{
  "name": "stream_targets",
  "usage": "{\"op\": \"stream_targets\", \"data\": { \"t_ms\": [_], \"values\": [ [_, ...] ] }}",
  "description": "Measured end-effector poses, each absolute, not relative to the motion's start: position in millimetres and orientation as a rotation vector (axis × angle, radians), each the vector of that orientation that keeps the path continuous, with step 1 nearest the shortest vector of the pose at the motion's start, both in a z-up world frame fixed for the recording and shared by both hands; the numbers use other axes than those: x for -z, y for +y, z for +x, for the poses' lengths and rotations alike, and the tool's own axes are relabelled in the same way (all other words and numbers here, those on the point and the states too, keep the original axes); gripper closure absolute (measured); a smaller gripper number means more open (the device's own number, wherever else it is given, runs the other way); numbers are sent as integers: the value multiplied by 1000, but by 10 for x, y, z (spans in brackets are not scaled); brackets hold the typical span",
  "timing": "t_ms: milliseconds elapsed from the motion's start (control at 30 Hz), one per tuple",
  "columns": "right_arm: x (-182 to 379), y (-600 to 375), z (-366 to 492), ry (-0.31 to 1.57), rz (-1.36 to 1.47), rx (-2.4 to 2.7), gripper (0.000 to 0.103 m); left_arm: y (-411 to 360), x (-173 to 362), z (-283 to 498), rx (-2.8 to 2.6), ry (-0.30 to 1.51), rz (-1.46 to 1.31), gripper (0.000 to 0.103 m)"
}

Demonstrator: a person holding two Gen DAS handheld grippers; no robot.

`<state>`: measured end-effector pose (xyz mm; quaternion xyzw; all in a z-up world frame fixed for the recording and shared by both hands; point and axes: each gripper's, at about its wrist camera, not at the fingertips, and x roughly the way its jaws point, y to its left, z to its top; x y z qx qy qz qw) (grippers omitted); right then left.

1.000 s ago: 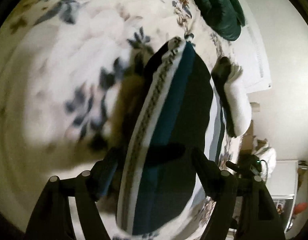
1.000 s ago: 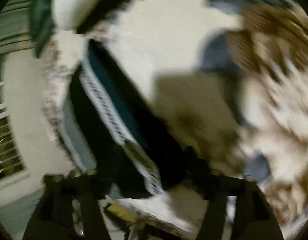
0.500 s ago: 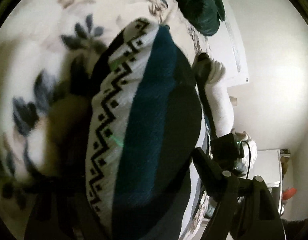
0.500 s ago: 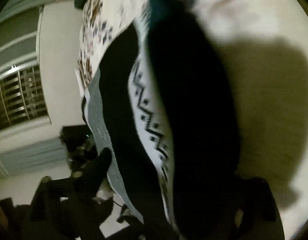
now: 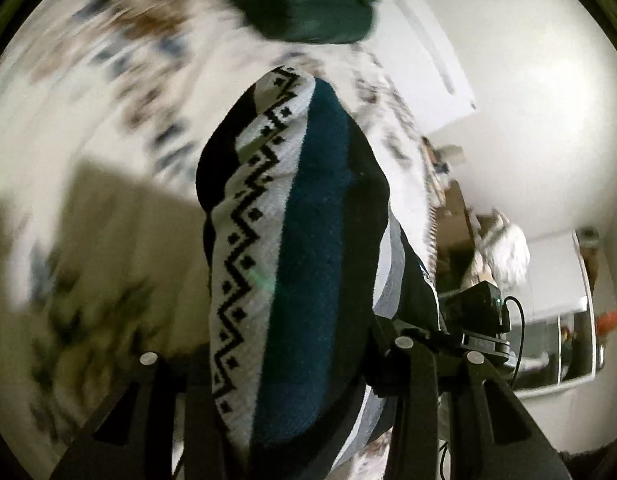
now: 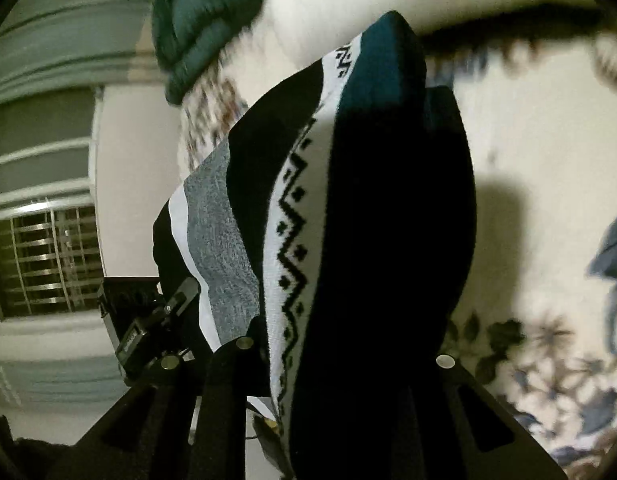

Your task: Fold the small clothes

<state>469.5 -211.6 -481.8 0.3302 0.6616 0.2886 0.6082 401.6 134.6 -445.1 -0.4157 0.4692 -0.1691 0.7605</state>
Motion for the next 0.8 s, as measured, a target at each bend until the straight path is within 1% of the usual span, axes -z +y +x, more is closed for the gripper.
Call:
{"op": "stream_targets", "data": {
  "t_ms": [100,200,267,367,467,600,733,800],
  "values": [
    [4389,-2447,5004,1451,773,-613,84,1106,4094,4538,430,1015,-843,66],
    [4026,-2741,5395,1379,775,-562,84,850,3928,5018,483,1004,-780,66],
    [3848,-2942,5689,1332,776,-524,84,660,3906,5339,509,997,-740,66],
    [3743,-3379,6149,1282,777,-465,84,463,4006,5734,538,1002,-703,66],
    [3768,-3697,6581,1265,784,-401,84,252,4184,6133,559,1030,-687,66],
    [4020,-3941,7003,1292,769,-309,84,39,4502,6489,559,1108,-635,65],
    [4237,-3942,7158,1324,753,-257,83,-57,4624,6586,548,1148,-594,64],
    [4282,-3841,7181,1332,748,-237,80,-81,4590,6590,535,1158,-566,61]
  ]
}}
